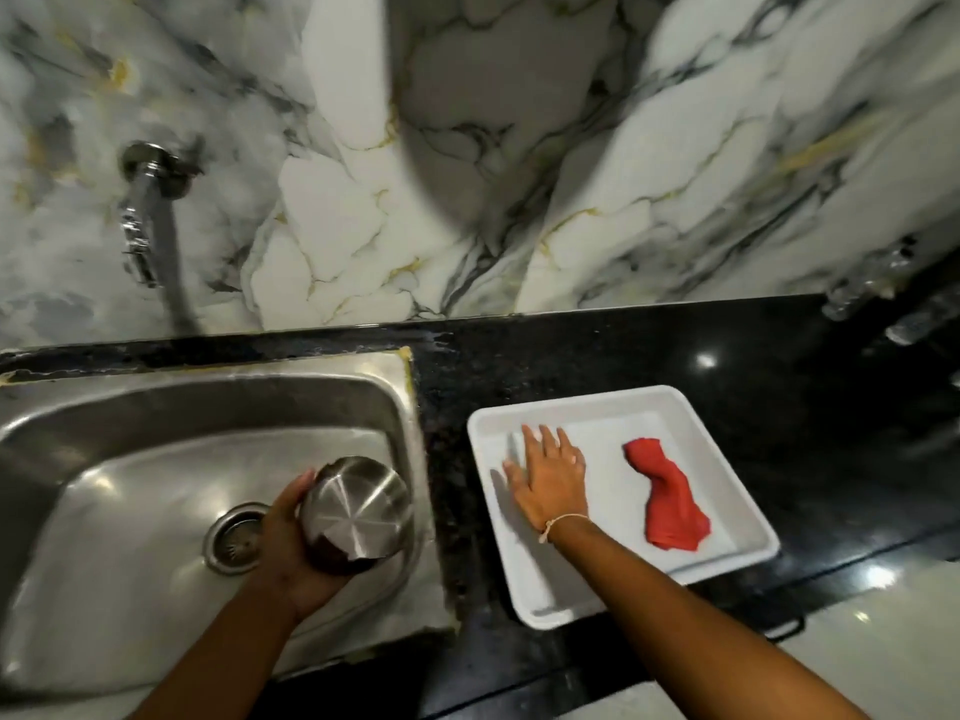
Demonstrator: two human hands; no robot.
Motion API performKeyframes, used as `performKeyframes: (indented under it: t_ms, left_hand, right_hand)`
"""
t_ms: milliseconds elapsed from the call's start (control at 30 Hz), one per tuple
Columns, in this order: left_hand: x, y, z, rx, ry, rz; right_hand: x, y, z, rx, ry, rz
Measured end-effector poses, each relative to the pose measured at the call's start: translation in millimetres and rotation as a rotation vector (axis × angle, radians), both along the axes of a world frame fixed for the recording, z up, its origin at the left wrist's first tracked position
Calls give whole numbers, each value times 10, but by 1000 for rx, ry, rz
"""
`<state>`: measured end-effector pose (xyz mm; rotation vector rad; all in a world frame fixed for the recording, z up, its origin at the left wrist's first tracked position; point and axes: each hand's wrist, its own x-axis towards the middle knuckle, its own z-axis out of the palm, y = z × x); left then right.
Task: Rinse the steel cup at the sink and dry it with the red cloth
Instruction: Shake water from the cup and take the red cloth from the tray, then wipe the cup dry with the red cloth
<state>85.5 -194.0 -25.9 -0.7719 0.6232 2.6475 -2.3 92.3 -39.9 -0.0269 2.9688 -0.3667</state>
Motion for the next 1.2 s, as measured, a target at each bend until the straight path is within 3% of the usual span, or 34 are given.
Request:
performKeyframes:
  t_ms: [200,300,400,533,633,700,733,833,933,1033,1133,1200]
  left_hand:
    - [-155,336,69,-39,-40,-39]
    - [-194,497,128,-40,-34,-55]
    - [-197,596,199,-64,-81,-77]
    - [-209,658,233,-126,-110,-96]
    - [-230,684,317,-207,-72,-120]
    - [-246,692,358,-264,-56,-137]
    - [-254,697,385,-290,-51,-148]
    - [-293,677,416,-380,-50,-140]
    - [-255,667,471,-479,-22,-227]
    - [-192,574,511,-526,-8,-219]
    - [-148,369,570,-505,38,-184]
    - [-133,220,600,-473,99,-182]
  right_hand:
    - [-285,1241,-117,249,-103,-267]
    - [-382,1579,-275,178,-231,-356]
    - [-469,1721,-345,126,-194,-335]
    - [-602,1736,-113,-166,-121,-424]
    - [-494,1364,201,-690,-92,-525]
    - [-229,913,492,-1045,-230,-422]
    - [-69,647,633,-1112,-294,-310]
    - [301,-131,820,-942,-248,27]
    - [500,-738,830,-717,-107,96]
    - [623,-1006,853,-773,-34,114]
    - [697,-1052,812,-885,-81,414]
    - [700,-1018,765,-780,-152,641]
